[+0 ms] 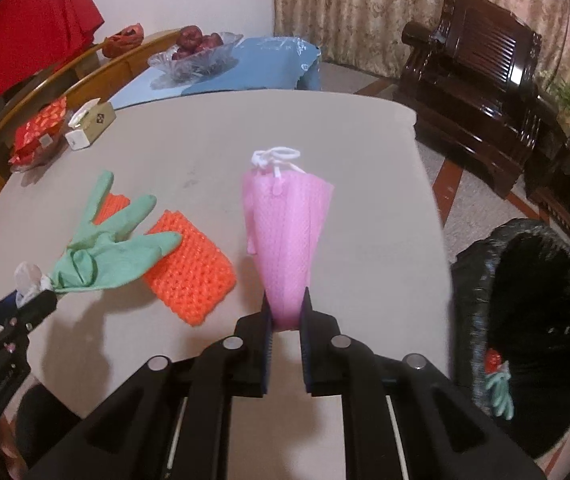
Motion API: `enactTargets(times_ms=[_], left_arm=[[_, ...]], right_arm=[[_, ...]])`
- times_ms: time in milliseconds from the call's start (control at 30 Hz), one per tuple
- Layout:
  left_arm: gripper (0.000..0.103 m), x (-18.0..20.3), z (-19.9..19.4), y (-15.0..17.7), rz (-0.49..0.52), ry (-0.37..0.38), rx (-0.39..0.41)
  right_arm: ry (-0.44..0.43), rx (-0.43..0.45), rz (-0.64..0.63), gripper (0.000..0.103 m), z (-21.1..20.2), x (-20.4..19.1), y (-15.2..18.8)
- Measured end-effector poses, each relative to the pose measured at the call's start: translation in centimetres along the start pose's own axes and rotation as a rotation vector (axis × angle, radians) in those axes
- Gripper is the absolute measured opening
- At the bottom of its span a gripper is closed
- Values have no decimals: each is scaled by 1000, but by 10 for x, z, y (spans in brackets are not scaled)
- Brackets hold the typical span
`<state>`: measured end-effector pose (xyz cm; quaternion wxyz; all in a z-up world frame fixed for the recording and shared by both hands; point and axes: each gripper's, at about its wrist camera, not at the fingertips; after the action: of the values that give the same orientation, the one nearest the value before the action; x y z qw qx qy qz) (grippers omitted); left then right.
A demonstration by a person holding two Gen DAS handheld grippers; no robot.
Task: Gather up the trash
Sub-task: 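Carry the glove bundle and pink sponge pack over the bin with both grippers, then open both grippers to drop the glove bundle and pink pack into the bin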
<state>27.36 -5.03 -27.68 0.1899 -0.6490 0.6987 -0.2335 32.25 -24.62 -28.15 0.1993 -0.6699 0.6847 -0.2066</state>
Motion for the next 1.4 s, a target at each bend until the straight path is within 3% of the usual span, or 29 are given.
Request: enactTargets(times_ms=[267, 533, 867, 1400], left_arm=[[25, 39, -35, 5, -33, -56, 19], [25, 100, -54, 23, -39, -46, 17], [25, 197, -64, 41, 38, 19, 2], [25, 346, -61, 49, 88, 119, -19]], right_arm=[[-3, 9, 10, 12, -37, 36, 14], [28, 8, 14, 12, -68, 86, 39], [84, 5, 69, 12, -89, 164, 77], [161, 4, 117, 12, -109, 275, 95]])
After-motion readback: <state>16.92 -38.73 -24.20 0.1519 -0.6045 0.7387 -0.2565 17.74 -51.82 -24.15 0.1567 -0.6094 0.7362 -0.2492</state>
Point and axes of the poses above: each gripper's, at about its wrist camera, not at the fingertips, and z roughly the way its jaws point, x to its right, y to its underside, and after that the axes turned 7 degrees about -z, right-handed
